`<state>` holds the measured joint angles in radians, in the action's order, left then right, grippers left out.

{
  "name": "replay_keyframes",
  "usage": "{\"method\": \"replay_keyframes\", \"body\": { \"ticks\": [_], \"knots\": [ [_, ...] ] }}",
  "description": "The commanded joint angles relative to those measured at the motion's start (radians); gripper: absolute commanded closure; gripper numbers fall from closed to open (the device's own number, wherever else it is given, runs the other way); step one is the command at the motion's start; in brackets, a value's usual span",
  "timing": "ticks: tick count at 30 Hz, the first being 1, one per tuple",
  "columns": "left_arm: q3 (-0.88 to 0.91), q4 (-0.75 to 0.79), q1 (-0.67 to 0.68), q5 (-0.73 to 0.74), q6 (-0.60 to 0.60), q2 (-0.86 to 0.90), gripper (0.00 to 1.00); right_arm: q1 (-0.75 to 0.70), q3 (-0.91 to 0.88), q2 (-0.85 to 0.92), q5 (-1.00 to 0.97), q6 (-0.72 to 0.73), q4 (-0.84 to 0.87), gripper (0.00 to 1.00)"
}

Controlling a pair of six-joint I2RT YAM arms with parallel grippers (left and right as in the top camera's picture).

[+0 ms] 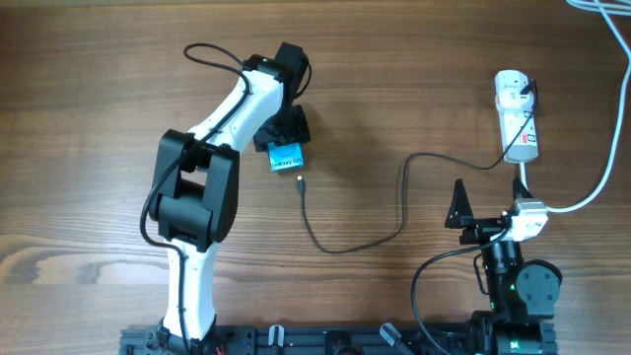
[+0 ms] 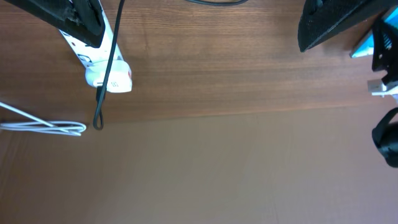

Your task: Plug charger to phone and switch on socket

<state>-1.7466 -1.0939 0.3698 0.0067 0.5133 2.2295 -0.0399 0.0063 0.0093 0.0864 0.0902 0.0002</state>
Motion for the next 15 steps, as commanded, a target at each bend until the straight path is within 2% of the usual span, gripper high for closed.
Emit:
{"method": "replay_keyframes", "body": {
  "ticks": [1,15],
  "knots": [
    [-0.048,-0.008,-0.008,0.086,0.019,0.007,0.96,0.003,-0.001,0.002,0.014,0.015,0.003,0.00],
    [-0.167,-0.056,-0.016,0.362,0.124,0.007,0.96,0.003,-0.001,0.002,0.014,0.015,0.003,0.00]
  ]
}}
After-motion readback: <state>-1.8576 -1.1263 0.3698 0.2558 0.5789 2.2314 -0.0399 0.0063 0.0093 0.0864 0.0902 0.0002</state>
